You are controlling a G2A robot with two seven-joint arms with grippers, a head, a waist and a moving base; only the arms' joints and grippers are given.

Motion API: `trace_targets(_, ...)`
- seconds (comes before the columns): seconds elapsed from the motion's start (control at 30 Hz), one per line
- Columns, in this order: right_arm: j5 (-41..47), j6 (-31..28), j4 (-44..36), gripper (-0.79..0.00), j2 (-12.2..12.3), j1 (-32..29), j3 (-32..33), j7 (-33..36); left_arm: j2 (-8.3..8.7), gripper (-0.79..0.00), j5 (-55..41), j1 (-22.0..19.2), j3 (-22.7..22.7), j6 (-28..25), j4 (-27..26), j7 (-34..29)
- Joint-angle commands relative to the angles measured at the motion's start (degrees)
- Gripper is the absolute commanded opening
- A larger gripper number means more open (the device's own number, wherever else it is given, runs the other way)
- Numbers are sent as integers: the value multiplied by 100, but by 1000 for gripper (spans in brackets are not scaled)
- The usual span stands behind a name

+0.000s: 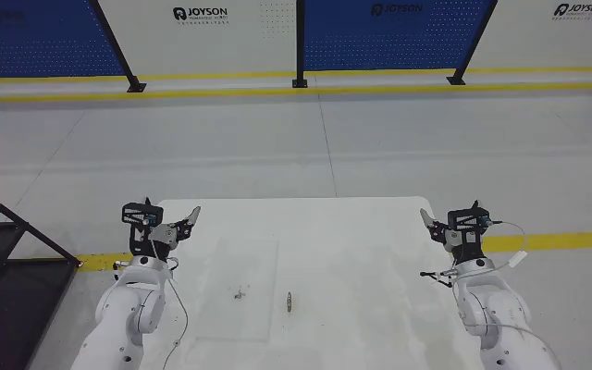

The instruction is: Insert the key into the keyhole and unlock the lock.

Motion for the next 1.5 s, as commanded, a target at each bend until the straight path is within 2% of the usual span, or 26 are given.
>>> trace_targets(0.0,0,0,0,0,0,0,0,0,0,-1,0,0,0,0,0,0)
trace_targets(0.1,0,0,0,0,0,0,0,0,24,0,542,37,73,-134,-152,-161)
trace_targets(0.2,0,0,0,0,0,0,0,0,41,0,1083,240,258,-371,-505,-586)
trace_targets(0.33,0,0,0,0,0,0,0,0,59,0,2098,640,620,-593,-1096,-1748)
trace_targets(0.47,0,0,0,0,0,0,0,0,32,0,3006,803,1329,-842,-1402,-2929)
trace_targets(0.53,0,0,0,0,0,0,0,0,11,0,3399,769,1732,-1101,-1353,-3550)
trace_targets(0.67,0,0,0,0,0,0,0,0,-78,0,3333,486,2344,-1358,-1029,-4438)
trace_targets(0.73,0,0,0,0,0,0,0,0,-142,-71,3222,292,2609,-1286,-782,-4820)
trace_targets(0.8,0,0,0,0,0,0,0,0,-205,-40,3069,97,2778,-1076,-560,-5010)
trace_targets(1.0,0,0,0,0,0,0,0,0,-336,-89,2791,-185,3042,-430,-137,-5202)
trace_targets(1.1,0,0,0,0,0,0,0,0,-352,-145,2683,-84,3028,-186,-139,-4959)
trace_targets(1.17,0,0,0,0,0,0,0,0,-344,-142,2720,45,2959,-6,-184,-4753)
trace_targets(1.37,0,0,0,0,0,0,0,0,-319,-206,2589,378,2695,276,-210,-4324)
trace_targets(1.47,0,0,0,0,0,0,0,0,-318,-308,2524,397,2620,278,-110,-4200)
